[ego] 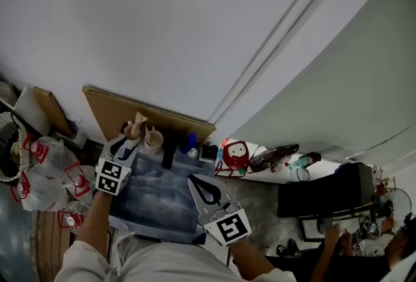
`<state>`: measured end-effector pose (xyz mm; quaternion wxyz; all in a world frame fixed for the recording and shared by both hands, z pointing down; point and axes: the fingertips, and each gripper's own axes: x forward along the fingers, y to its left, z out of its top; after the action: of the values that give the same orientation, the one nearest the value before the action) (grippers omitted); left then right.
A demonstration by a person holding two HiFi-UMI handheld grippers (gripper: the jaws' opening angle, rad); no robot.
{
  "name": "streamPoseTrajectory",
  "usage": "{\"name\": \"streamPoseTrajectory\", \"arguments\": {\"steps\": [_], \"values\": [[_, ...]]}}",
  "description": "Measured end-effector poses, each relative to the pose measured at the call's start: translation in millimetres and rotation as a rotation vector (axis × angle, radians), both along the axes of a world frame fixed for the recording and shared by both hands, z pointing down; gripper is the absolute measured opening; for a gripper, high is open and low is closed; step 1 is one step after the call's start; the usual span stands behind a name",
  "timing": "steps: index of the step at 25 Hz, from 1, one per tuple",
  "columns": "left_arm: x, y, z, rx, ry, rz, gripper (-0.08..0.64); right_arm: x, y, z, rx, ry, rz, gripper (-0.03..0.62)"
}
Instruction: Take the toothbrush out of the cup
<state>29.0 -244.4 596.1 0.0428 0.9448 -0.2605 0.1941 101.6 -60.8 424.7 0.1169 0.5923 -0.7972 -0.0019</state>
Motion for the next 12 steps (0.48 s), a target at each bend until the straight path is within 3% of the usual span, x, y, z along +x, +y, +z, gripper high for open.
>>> {"name": "streamPoseTrajectory", "arguments": {"steps": [12], "values": [[12.3, -31.8, 43.5, -0.043, -0.063, -0.008, 0.179, 23.9, 9.5, 3.9, -0.026, 0.012, 0.087, 0.002]]}}
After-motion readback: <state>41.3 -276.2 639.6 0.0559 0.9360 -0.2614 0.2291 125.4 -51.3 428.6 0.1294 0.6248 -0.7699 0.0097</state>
